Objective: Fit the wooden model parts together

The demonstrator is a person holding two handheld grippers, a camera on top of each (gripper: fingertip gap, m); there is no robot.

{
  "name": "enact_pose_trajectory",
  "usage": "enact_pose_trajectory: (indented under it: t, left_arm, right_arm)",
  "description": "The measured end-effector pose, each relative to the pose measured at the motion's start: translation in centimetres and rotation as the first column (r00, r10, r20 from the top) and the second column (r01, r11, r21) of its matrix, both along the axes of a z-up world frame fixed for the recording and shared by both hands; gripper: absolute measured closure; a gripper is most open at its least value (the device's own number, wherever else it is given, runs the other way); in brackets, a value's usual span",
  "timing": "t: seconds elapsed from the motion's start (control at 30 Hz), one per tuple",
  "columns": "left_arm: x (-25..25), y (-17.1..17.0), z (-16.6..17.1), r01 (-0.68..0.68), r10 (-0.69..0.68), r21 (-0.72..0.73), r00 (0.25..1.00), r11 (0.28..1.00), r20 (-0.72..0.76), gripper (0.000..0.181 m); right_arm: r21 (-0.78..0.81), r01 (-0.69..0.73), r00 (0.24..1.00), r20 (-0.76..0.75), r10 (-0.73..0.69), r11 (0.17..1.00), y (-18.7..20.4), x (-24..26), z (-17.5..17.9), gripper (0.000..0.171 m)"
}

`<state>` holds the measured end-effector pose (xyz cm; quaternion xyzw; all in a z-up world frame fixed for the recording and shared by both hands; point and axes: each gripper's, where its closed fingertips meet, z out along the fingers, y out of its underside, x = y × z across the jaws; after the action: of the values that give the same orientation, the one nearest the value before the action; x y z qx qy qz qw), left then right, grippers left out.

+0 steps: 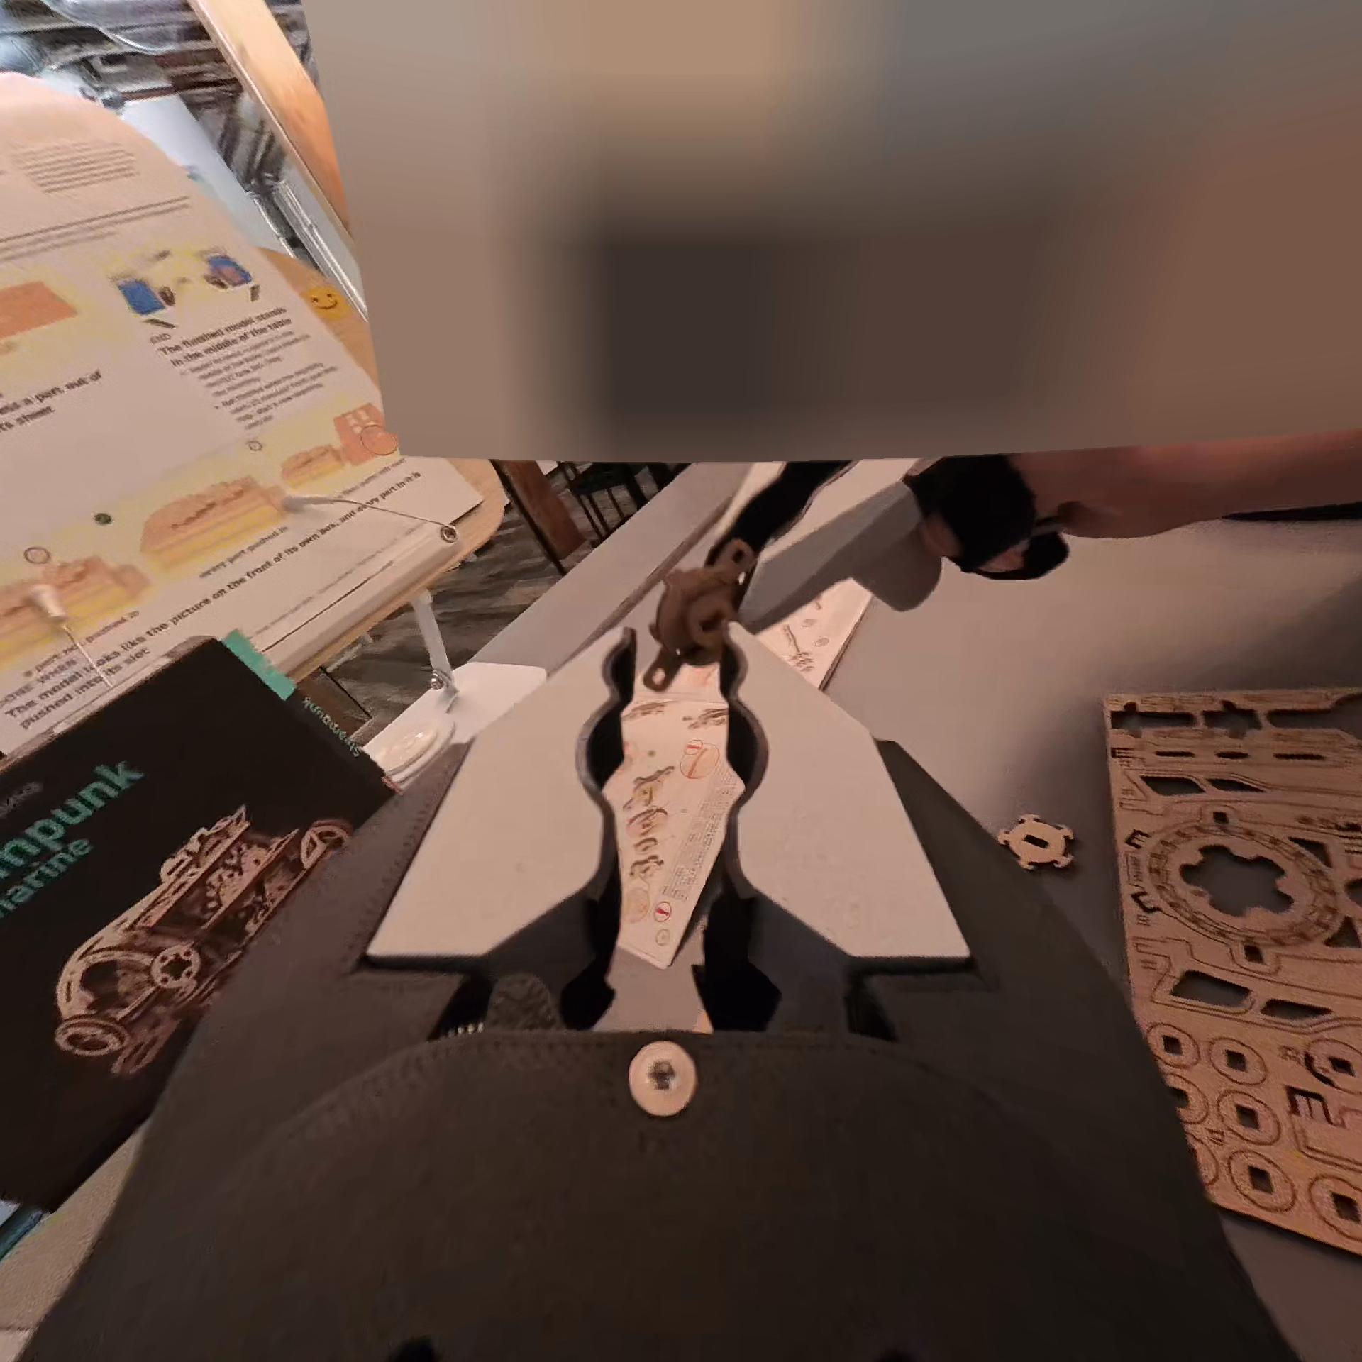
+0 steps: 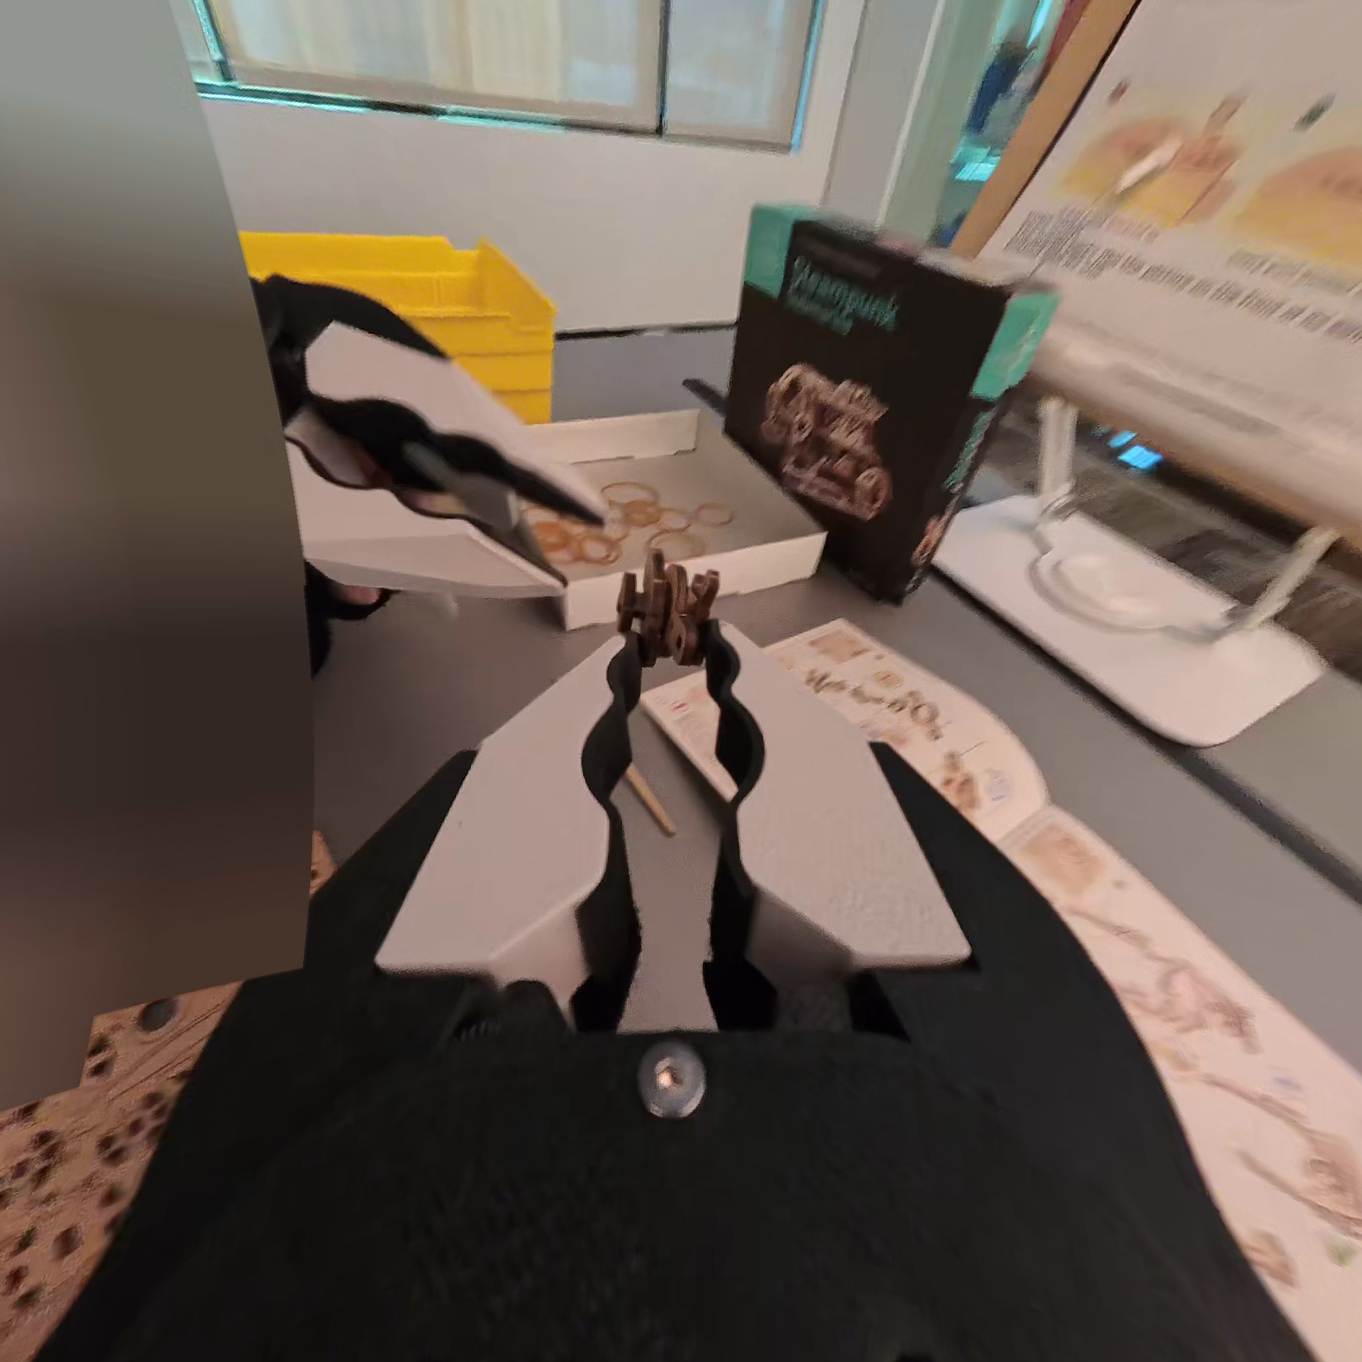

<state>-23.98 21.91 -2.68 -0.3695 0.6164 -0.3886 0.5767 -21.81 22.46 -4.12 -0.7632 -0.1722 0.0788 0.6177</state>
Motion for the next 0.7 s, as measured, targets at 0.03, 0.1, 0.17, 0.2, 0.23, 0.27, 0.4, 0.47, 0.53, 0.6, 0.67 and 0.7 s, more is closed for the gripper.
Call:
enact_pose_trajectory:
  t: [0.03,0.1,0.17,0.2,0.23,0.27,0.4,0.47,0.53,0.6,0.67,0.7]
  left_arm:
    - [0.1,-0.1,0.0,0.009,-0.009,0.008,1.0,1.0,-0.002,0.172]
    - [0.1,-0.7,-0.6,0.048,-0.047,0.055,0.999,0.997,-0.024,0.166]
    - [0.1,-1.1,-1.2,0.076,-0.071,0.121,0.997,0.99,-0.042,0.159]
    - [0.1,-1.3,-1.3,0.086,-0.08,0.138,0.996,0.987,-0.048,0.16]
    - [0.1,-1.6,-1.7,0.114,-0.105,0.141,0.992,0.983,-0.067,0.162]
    - [0.1,-1.8,-2.0,0.132,-0.121,0.136,0.989,0.982,-0.084,0.164]
    - [0.1,-1.7,-2.4,0.143,-0.13,0.123,0.986,0.982,-0.108,0.171]
    - [0.1,-1.8,-2.5,0.15,-0.137,0.113,0.984,0.982,-0.112,0.175]
    - [0.2,-1.8,-2.7,0.147,-0.133,0.12,0.984,0.982,-0.116,0.174]
    - [0.3,-1.8,-2.7,0.144,-0.129,0.124,0.985,0.982,-0.117,0.172]
    - [0.2,-2.0,-2.9,0.161,-0.146,0.117,0.981,0.98,-0.128,0.17]
    - [0.2,-1.9,-3.0,0.16,-0.144,0.122,0.981,0.98,-0.13,0.173]
  right_arm:
    - [-0.037,-0.019,0.999,-0.041,0.018,0.999,0.0,-0.2,-0.4,0.155]
    - [-0.08,-0.064,0.992,-0.115,0.055,0.995,0.0,-0.7,-0.9,0.154]
    - [-0.109,-0.088,0.988,-0.139,0.073,0.99,-0.1,-0.7,-1.3,0.154]
    - [-0.125,-0.104,0.988,-0.13,0.088,0.987,-0.2,-0.8,-1.6,0.154]
    - [-0.135,-0.118,0.988,-0.116,0.103,0.984,-0.3,-0.9,-1.8,0.154]
    - [-0.139,-0.125,0.988,-0.106,0.111,0.982,-0.4,-1.0,-2.0,0.154]
    - [-0.156,-0.154,0.987,-0.065,0.145,0.976,-0.6,-1.3,-2.5,0.154]
    - [-0.15,-0.15,0.989,-0.017,0.15,0.977,-0.7,-1.3,-2.7,0.154]
    - [-0.147,-0.153,0.987,0.031,0.159,0.977,-0.7,-1.2,-2.8,0.154]
    - [-0.15,-0.166,0.985,0.019,0.17,0.975,-0.8,-1.4,-2.8,0.154]
    - [-0.157,-0.175,0.984,0.01,0.178,0.972,-0.9,-1.6,-2.9,0.154]
    - [-0.158,-0.177,0.983,0.01,0.181,0.971,-0.9,-1.6,-3.0,0.154]
